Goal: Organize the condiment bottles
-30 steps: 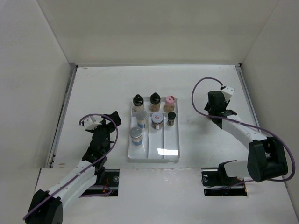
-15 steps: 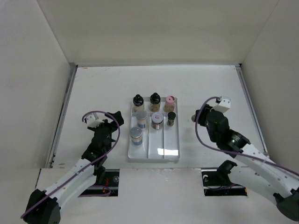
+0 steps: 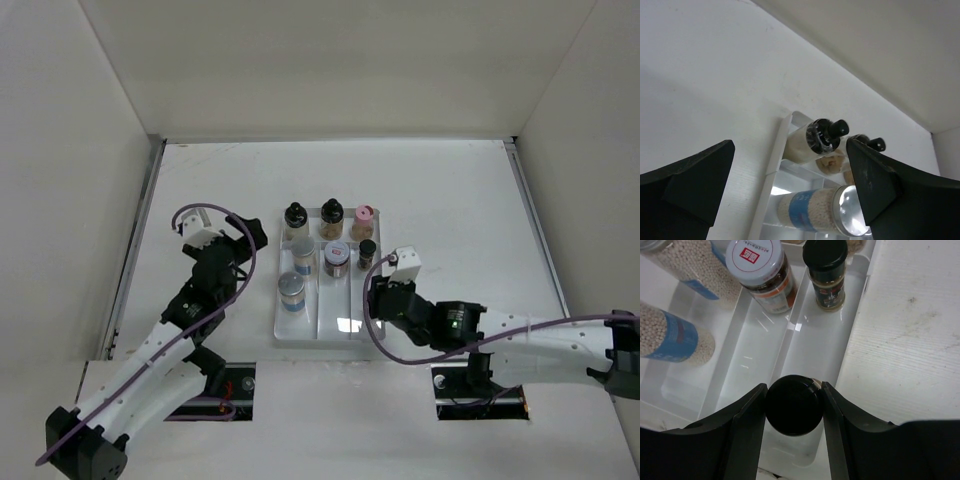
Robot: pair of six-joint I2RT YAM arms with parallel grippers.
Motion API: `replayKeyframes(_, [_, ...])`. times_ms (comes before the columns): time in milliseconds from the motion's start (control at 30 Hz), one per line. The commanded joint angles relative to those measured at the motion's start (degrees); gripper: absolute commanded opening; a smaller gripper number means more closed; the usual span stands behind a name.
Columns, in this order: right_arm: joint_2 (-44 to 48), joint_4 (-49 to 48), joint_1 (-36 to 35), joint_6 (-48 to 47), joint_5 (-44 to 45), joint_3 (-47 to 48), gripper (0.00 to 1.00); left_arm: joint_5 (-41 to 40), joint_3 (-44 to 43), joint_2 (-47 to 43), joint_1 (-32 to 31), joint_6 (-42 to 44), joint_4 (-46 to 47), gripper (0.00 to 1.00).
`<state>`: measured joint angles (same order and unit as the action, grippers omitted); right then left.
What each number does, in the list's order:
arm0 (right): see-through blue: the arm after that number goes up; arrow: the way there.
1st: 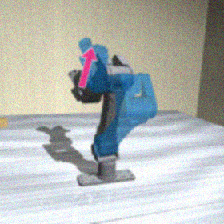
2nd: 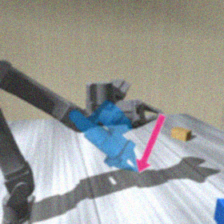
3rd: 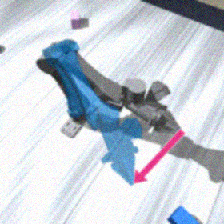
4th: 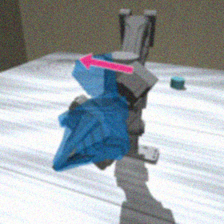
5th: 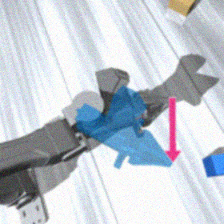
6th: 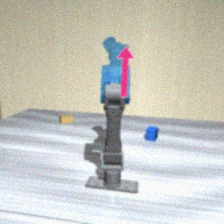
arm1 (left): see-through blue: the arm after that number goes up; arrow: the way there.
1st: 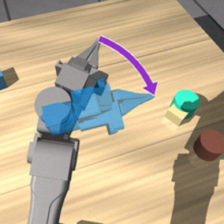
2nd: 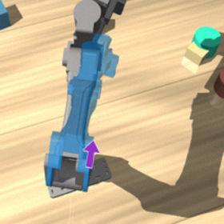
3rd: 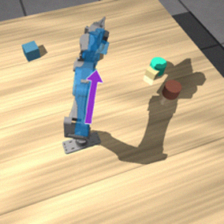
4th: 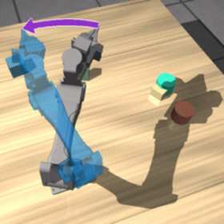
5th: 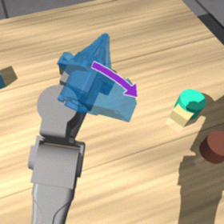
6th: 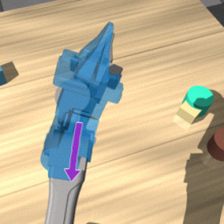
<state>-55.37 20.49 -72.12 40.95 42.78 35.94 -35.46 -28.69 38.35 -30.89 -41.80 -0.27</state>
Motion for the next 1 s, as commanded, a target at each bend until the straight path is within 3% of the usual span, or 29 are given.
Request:
replayKeyframes(0, [-1.6, -7.3, -0.2, 1.0, 2.8, 1.0, 0.43, -0.7, -1.5, 1.6, -0.7, 0.1, -6.2, 1.0])
replayKeyframes(233, [-4.5, -13.6, 0.0, 0.6, 1.5, -3.1, 0.45, -1.2, 1.1, 4.8, -0.8, 0.3, -8.8, 1.0])
replayKeyframes(367, [-6.7, -13.5, 0.0, 1.4, 1.2, -3.4, 0.51, -1.4, 2.1, 5.0, -0.7, 0.5, -8.1, 1.0])
replayKeyframes(667, [-4.3, -12.1, 0.0, 1.8, 1.8, -3.2, 0.72, -1.2, 2.6, 6.0, -0.3, 0.6, -9.6, 1.0])
replayKeyframes(733, [-2.4, -10.7, 0.0, 1.9, 2.0, -3.1, 0.84, -1.3, 3.0, 5.0, -0.2, 0.6, -9.4, 1.0])
replayKeyframes(767, [-1.2, -10.0, 0.0, 1.9, 2.3, -2.9, 1.0, -1.3, 2.9, 4.5, -0.2, 0.7, -9.7, 1.0])
replayKeyframes(967, [7.3, -5.0, -0.1, 1.2, 4.2, -1.7, 1.0, -1.1, 1.7, 3.5, 0.2, 0.7, -10.9, 1.0])
